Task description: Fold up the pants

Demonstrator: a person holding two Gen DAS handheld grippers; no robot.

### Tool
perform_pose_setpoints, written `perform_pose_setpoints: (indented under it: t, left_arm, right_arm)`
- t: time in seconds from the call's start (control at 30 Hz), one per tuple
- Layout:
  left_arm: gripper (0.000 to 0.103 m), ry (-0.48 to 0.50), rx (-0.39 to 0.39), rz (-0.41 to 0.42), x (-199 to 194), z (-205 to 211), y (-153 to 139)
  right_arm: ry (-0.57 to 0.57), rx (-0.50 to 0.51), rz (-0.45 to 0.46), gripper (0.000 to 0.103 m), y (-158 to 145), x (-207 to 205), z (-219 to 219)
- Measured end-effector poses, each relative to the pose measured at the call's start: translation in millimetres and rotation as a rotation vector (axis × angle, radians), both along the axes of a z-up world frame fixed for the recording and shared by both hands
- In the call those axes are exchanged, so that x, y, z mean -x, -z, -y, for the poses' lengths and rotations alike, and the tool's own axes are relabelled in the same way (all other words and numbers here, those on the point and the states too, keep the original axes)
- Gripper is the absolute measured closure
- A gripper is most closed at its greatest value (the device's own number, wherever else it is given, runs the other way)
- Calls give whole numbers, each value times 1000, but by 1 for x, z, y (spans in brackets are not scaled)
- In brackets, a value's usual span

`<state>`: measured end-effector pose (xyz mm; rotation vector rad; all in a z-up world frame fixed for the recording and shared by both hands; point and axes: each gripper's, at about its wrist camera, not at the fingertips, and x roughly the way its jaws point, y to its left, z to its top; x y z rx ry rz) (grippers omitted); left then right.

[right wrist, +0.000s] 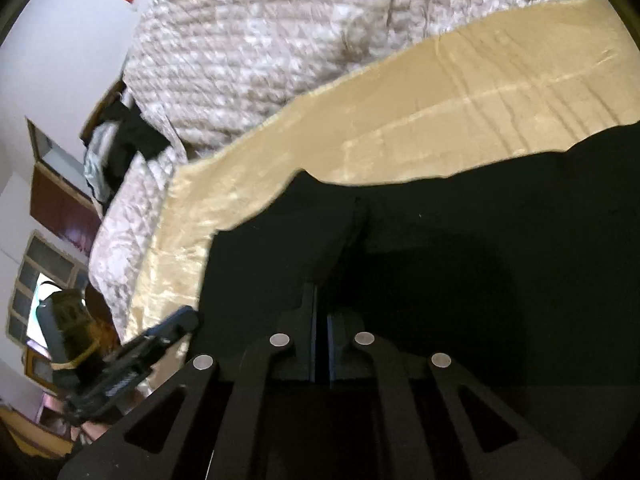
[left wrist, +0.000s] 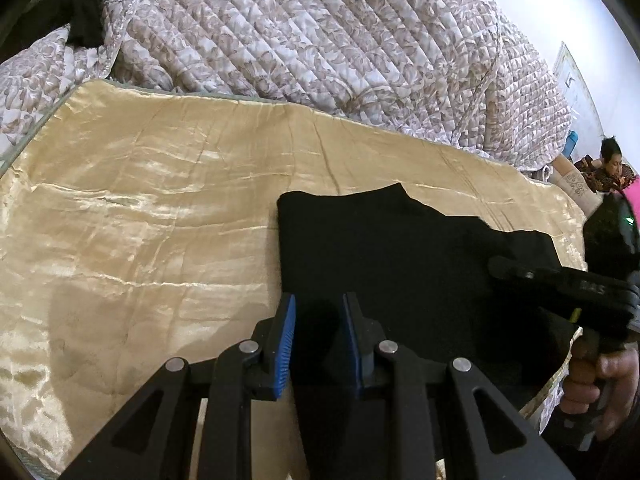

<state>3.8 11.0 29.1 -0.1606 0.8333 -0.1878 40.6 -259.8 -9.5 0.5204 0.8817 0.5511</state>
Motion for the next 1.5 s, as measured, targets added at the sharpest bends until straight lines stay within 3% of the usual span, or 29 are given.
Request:
perform_pose_setpoints:
  t: [0.2, 0.4, 0.6, 0.73, 0.87, 1.0, 1.17, 1.23, 1.27, 1.5]
  left_arm:
    - [77, 8, -7, -13, 0, 4, 4]
    - [77, 13, -10, -8, 2, 4, 3]
    - [77, 5, -51, 15, 7, 12, -1]
    - [77, 26, -82, 24, 9, 25, -1]
    - [77, 54, -123, 0, 8, 36, 10]
    - [77, 56, -127, 7, 8, 38, 7]
    - [77, 54, -134, 2, 1, 42, 8]
    - [77, 57, -144, 7, 0, 44, 9]
    - [77, 57, -150, 10, 0, 45, 8]
    - [76, 58, -144, 19, 17, 42, 2]
  right_arm:
    - [45, 33, -52, 101, 18, 3, 8]
    - [39, 97, -12, 100, 11, 6, 3]
    - [107, 246, 113, 95, -9, 23, 8]
    - [32, 261, 195, 95, -19, 35, -6]
    - [-8, 336, 115, 95, 3, 23, -21]
    - [50, 348, 145, 95, -6, 20, -13]
    - [26, 355, 183, 92, -12, 13, -23]
    - [35, 406, 98, 88, 4, -1, -26]
    - [43, 384, 95, 88, 5, -3, -24]
    - [43, 399, 182, 88, -13, 32, -24]
